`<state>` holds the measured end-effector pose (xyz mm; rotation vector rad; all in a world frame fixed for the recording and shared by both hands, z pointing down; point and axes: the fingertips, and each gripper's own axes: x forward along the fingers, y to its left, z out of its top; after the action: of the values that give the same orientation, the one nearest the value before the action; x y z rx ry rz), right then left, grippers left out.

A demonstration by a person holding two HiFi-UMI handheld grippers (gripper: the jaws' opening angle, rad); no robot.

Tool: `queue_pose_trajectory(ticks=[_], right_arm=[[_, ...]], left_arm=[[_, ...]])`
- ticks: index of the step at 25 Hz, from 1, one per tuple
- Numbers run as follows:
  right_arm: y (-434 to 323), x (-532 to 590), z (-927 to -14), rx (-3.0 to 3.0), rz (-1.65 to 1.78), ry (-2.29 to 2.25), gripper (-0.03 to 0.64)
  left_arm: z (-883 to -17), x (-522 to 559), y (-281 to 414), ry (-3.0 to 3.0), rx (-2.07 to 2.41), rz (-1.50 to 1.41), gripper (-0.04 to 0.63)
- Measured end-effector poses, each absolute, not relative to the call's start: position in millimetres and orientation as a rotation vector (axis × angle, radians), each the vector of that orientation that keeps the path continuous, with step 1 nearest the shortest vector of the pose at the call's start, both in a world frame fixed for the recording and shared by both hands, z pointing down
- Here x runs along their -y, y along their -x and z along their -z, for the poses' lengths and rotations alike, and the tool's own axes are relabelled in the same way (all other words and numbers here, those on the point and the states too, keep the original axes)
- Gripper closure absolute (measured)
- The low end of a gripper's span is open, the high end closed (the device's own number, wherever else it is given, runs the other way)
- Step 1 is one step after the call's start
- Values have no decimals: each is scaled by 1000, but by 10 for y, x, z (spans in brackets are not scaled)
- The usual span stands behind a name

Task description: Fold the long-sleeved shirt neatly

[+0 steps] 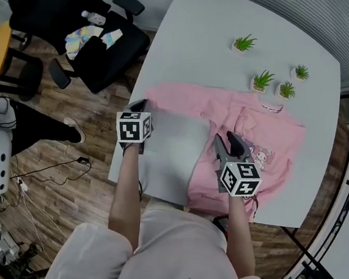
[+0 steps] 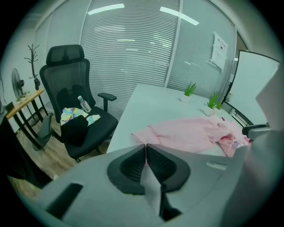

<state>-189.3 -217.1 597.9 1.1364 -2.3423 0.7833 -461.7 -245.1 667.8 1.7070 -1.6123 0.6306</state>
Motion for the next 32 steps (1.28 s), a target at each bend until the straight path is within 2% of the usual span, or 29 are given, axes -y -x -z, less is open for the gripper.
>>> queue_pose_trajectory(ticks=[19,32], right_arm=[[1776,2101,-5653,2377,-752,-1188,437],[1407,2162,-5268,2404,-706,-1316,436]], left_arm=[[-5901,2469,4406,-1857,1638,-518,583],[-5296,2553,4038,-1994,1625,-449,583]])
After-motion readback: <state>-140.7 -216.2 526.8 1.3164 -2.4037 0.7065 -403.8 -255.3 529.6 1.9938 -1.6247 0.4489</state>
